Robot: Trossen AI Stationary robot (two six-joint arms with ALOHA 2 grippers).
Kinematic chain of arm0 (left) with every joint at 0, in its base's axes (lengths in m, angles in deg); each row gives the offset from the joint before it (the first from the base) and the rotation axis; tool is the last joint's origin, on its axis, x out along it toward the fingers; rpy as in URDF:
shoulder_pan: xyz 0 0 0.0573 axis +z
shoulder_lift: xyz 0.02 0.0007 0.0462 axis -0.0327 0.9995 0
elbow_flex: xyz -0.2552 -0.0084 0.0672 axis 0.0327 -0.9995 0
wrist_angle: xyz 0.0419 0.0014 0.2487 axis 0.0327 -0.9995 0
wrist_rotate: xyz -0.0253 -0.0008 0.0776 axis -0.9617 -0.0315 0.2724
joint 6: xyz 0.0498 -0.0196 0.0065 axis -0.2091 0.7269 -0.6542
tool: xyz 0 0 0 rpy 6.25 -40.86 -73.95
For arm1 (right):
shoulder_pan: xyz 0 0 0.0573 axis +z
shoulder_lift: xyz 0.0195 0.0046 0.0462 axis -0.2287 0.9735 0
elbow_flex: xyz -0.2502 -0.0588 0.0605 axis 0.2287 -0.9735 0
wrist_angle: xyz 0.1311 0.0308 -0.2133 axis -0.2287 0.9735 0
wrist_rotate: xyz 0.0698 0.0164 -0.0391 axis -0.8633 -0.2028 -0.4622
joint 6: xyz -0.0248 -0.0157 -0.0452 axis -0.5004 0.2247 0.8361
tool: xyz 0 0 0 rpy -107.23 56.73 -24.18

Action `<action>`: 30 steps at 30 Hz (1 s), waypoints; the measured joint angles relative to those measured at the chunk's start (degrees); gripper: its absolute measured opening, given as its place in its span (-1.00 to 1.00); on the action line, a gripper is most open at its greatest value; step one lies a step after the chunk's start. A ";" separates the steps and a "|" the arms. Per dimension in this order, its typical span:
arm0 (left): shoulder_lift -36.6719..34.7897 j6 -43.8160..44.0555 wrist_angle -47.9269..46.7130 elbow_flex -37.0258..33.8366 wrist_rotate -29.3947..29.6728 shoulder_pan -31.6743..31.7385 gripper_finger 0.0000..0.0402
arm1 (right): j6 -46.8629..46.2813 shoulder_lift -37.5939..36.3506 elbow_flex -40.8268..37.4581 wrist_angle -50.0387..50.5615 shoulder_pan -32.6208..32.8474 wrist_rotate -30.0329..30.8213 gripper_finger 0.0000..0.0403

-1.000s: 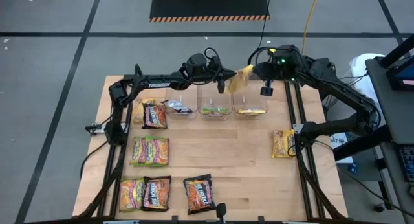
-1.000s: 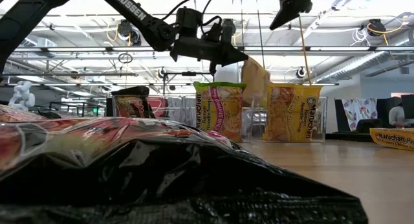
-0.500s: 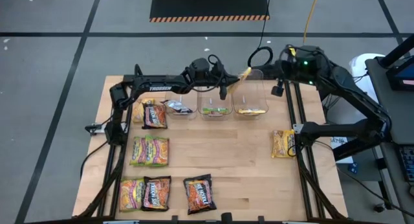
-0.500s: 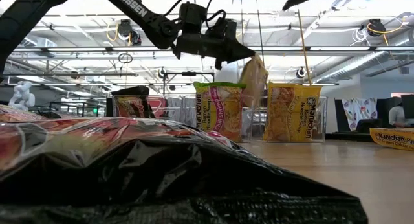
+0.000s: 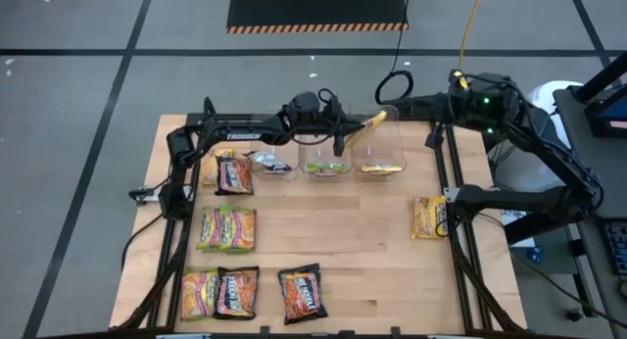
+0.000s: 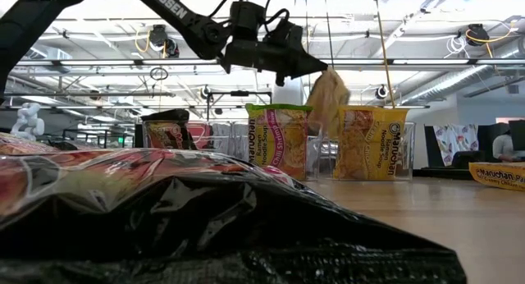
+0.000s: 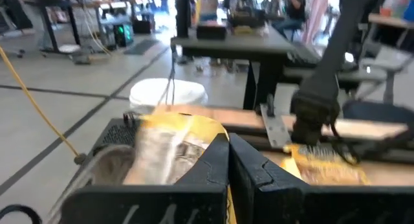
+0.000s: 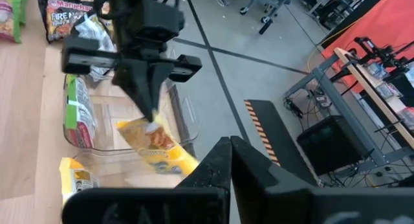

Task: Sort Maruchan noodles
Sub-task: Put the yellow noodle pack into the right transparent bin

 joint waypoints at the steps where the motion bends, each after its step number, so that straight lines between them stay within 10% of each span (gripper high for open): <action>1: -0.01 -0.70 -0.98 0.00 0.00 -0.17 -1.00 | 0.00 -0.16 0.00 0.01 0.00 0.00 -1.00; 30: 0.06 -5.21 -4.53 1.46 -2.36 -2.61 -1.00 | -1.51 -0.14 -10.45 -9.00 0.02 -2.51 -1.00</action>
